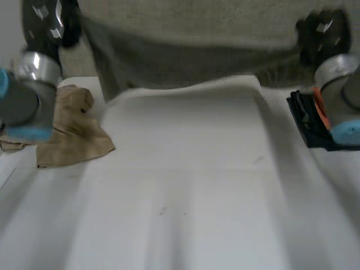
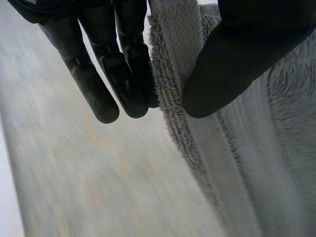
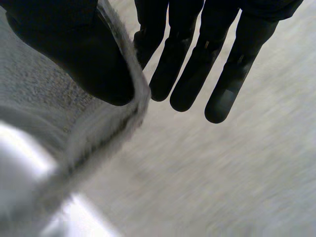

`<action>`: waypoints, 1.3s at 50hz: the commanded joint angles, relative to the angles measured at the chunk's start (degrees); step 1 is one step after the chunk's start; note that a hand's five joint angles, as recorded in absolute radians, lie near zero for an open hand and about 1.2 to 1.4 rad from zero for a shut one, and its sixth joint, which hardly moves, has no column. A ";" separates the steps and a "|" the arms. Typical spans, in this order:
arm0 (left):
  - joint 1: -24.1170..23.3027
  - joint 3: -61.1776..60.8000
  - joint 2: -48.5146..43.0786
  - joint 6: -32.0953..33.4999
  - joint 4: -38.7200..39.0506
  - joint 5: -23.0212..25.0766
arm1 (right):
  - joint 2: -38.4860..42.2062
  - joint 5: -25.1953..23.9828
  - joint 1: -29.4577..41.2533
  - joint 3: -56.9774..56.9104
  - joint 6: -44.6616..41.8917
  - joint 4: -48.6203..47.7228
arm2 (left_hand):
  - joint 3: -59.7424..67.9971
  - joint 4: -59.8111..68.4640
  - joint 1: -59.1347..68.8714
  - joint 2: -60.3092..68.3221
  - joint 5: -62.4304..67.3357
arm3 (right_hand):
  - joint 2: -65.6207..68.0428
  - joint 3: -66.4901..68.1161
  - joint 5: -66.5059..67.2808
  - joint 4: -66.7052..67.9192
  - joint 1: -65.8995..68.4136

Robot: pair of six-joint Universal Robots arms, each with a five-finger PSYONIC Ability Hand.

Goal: Fold the laundry.

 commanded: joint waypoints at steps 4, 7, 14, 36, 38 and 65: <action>-0.63 -23.06 3.10 9.74 -5.56 4.40 | 10.04 -2.89 -0.14 5.65 -6.53 7.68 | 11.69 11.14 15.06 11.31 13.97 | 12.58 11.80 12.10 11.37 15.18; -0.54 -26.68 6.27 14.50 -11.37 4.40 | 9.43 -2.89 -0.76 7.76 -10.58 13.57 | 11.69 11.14 15.06 11.31 13.97 | 12.58 11.80 12.10 11.37 15.18; 0.34 -36.35 18.66 28.74 -36.48 4.32 | -0.73 -3.07 -0.93 17.67 -19.79 31.20 | 11.69 11.14 15.06 11.31 13.97 | 12.58 11.80 12.10 11.37 15.18; 4.47 -28.54 14.55 37.55 -40.49 3.53 | -5.26 -1.05 -3.40 19.20 -27.47 28.89 | 11.69 11.14 15.06 11.31 13.97 | 12.58 11.80 12.10 11.37 15.18; 3.68 -25.57 11.31 35.36 -37.42 3.44 | -2.80 -0.17 -2.08 16.47 -26.50 24.59 | 11.69 11.14 15.06 11.31 13.97 | 12.58 11.80 12.10 11.37 15.18; -5.55 6.35 -15.43 27.26 -32.30 -5.18 | 24.45 0.62 -0.23 -8.32 -25.79 0.84 | -54.31 -54.86 -50.94 -54.69 -52.02 | -57.42 -58.20 -57.90 -58.63 -54.82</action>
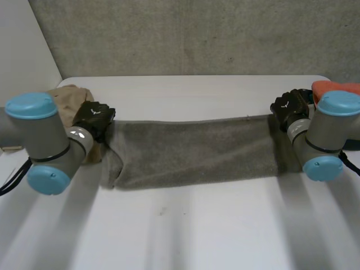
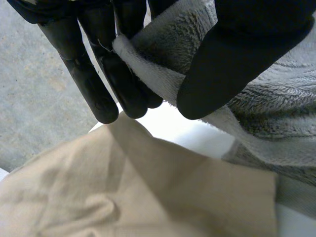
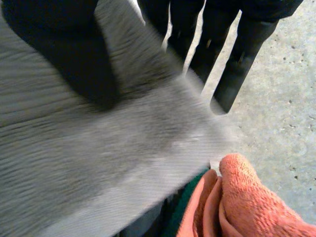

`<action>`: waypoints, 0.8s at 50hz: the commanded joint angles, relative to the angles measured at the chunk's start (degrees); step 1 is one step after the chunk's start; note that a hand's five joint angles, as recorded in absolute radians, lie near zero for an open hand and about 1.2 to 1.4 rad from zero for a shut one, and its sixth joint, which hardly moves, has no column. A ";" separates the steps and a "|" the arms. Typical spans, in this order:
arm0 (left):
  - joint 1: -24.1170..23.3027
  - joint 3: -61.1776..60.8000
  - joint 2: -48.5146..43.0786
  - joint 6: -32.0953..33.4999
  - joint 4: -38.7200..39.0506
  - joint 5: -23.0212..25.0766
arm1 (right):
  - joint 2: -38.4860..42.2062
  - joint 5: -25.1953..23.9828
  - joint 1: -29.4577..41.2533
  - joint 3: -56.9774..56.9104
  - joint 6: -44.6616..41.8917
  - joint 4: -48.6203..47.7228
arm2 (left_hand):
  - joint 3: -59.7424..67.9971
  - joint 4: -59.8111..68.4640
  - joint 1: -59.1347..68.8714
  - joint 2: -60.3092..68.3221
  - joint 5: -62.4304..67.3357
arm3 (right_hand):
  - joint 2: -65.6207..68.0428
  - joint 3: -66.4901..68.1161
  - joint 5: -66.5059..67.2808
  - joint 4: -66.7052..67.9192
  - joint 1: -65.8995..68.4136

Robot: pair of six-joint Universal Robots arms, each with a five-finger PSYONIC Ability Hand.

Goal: Fold the laundry.

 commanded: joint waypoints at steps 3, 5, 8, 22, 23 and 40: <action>-1.60 5.55 -4.05 0.36 -0.23 -1.22 | 2.55 0.83 0.58 -2.74 1.55 -4.42 | -54.61 -54.81 -51.82 -54.07 -52.97 | -38.96 -39.77 -39.68 -40.02 -36.91; -1.95 5.55 -3.61 0.36 -0.23 -1.57 | 0.89 1.09 0.58 -2.39 3.56 -4.42 | -54.28 -54.47 -51.48 -53.73 -52.64 | -38.96 -39.77 -39.68 -40.02 -36.91; -2.57 4.76 -1.77 0.01 -0.31 -2.71 | -2.45 1.44 0.32 -1.07 6.99 -4.16 | -53.60 -53.80 -50.81 -53.06 -51.96 | -38.96 -39.77 -39.68 -40.02 -36.91; -5.28 -13.76 18.00 -2.27 0.82 -2.80 | -21.53 -0.58 -4.25 11.23 18.78 23.33 | -54.78 -54.98 -51.99 -54.23 -53.14 | -32.84 -33.65 -33.56 -33.90 -30.80; -5.46 -14.74 18.53 -2.63 1.18 -2.80 | -21.62 -1.19 -4.69 12.02 18.96 25.35 | -54.78 -54.98 -51.99 -54.23 -53.14 | -30.66 -31.47 -31.38 -31.71 -28.61; -6.79 -20.90 19.07 -5.09 5.05 -0.08 | -17.67 -11.83 -11.99 25.74 18.61 11.14 | -54.61 -54.81 -51.82 -54.07 -52.97 | -10.28 -11.09 -11.00 -11.34 -8.23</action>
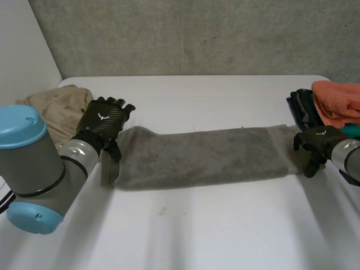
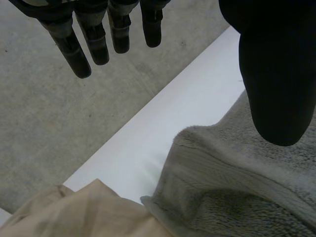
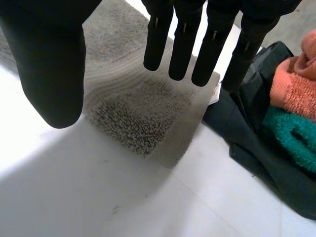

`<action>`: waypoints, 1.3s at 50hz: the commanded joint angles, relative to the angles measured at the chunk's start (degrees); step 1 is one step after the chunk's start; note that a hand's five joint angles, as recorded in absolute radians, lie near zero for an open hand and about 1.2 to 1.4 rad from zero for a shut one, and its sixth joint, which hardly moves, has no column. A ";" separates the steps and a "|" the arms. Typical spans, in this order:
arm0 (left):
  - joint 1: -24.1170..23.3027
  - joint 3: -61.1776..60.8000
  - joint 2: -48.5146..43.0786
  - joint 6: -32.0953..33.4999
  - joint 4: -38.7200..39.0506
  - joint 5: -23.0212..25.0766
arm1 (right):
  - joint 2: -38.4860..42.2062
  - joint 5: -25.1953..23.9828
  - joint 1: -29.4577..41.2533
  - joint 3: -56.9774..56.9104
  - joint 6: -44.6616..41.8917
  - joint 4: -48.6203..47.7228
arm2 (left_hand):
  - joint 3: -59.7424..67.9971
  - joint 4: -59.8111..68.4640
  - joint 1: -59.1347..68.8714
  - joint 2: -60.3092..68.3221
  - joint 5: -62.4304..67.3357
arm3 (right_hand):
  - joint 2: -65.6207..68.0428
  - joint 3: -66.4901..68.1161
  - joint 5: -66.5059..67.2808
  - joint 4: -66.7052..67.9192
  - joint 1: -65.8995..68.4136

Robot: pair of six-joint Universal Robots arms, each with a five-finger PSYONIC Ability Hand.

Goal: Fold the laundry.

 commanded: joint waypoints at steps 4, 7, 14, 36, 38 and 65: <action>-0.52 0.03 -0.79 -0.34 0.16 0.26 | 4.86 -1.84 -0.28 1.99 -0.74 -12.66 | -2.40 -1.79 -0.58 -1.73 -2.11 | 8.84 8.39 8.27 8.66 9.08; -0.52 -0.15 -0.79 -0.34 0.16 0.26 | 6.62 -1.66 -0.28 1.02 -0.91 -12.84 | -2.40 -1.79 -0.58 -1.73 -2.11 | 25.76 25.31 25.19 25.58 26.00; -0.70 -0.85 -0.53 -0.34 0.16 0.26 | 5.49 3.07 -0.98 3.73 -0.57 -14.76 | -2.40 -1.79 -0.58 -1.73 -2.11 | 47.65 47.19 47.08 47.47 47.89; 0.00 -3.66 2.81 -0.52 0.16 0.26 | -9.90 9.41 -1.71 7.09 -20.43 -16.00 | -2.56 -1.96 -0.75 -1.90 -2.27 | 47.65 47.19 47.08 47.47 47.89; -0.08 -3.75 3.51 -0.52 0.16 0.26 | -9.81 9.24 3.04 5.68 -20.08 -16.88 | -2.73 -2.13 -0.92 -2.06 -2.44 | 47.65 47.19 47.08 47.47 47.89; -2.10 -0.86 5.71 -0.78 3.41 0.08 | 0.85 5.71 40.42 3.03 -13.35 -26.38 | -2.90 -2.30 -1.09 -2.23 -2.61 | -22.35 -22.81 -22.92 -22.53 -22.11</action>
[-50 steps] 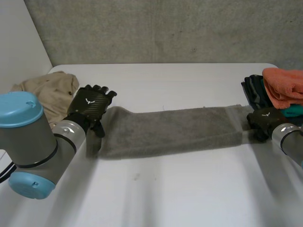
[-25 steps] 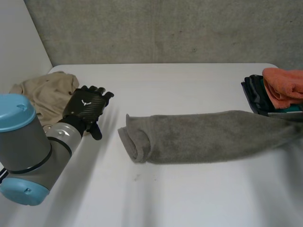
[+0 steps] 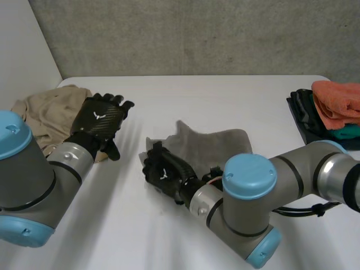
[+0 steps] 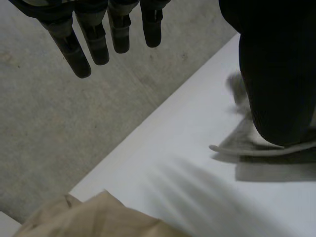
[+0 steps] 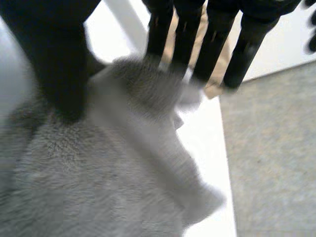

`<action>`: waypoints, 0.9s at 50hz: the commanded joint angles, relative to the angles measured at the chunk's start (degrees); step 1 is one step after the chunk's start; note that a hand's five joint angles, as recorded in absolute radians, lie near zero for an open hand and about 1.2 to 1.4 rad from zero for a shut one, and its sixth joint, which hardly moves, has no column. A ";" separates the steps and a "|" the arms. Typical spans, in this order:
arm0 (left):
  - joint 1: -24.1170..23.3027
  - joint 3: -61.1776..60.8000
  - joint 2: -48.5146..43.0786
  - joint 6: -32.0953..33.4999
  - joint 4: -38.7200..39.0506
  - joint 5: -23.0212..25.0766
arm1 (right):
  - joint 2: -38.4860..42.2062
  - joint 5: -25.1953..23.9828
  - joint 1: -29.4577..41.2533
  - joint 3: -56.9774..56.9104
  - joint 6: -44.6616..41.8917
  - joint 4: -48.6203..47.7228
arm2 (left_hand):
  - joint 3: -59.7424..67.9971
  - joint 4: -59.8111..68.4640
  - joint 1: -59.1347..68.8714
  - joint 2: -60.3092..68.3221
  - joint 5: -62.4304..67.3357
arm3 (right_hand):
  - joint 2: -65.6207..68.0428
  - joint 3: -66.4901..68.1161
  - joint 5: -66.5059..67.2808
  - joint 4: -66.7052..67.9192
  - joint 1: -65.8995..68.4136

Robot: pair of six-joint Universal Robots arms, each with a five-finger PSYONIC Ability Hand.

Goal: Fold the laundry.

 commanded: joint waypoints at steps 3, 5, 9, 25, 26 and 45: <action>-4.37 7.46 -1.13 -1.93 1.79 -0.09 | -13.11 10.57 -5.59 4.85 21.42 1.62 | -2.90 -2.15 -1.09 -2.17 -2.61 | -14.68 -16.09 -16.01 -17.37 -14.74; -5.51 9.31 -2.10 -3.42 2.05 -0.09 | -17.17 9.87 -8.93 8.19 29.77 1.62 | -2.73 -1.98 -0.93 -2.01 -2.44 | -14.68 -16.09 -16.01 -17.37 -14.74; -9.28 14.22 -6.74 -6.93 2.05 0.17 | -19.72 9.43 -12.36 11.80 40.33 2.93 | -2.39 -1.65 -0.59 -1.67 -2.11 | -14.68 -16.09 -16.01 -17.37 -14.74; -18.87 38.39 -33.99 -4.32 -4.00 -3.59 | -16.56 10.39 -20.01 18.57 36.39 5.66 | -0.88 -0.13 0.93 -0.15 -0.59 | -7.73 -9.14 -9.06 -10.42 -7.79; -18.87 38.84 -34.53 -3.43 -4.71 -4.74 | -15.86 10.48 -19.92 18.66 36.21 4.88 | -0.88 -0.13 0.93 -0.15 -0.59 | -1.54 -2.95 -2.87 -4.23 -1.60; -19.05 23.82 -24.17 -0.60 -11.39 -20.48 | -15.24 14.79 -22.65 20.86 23.91 1.88 | -1.89 -1.14 -0.08 -1.16 -1.60 | 55.32 53.91 53.99 52.63 55.26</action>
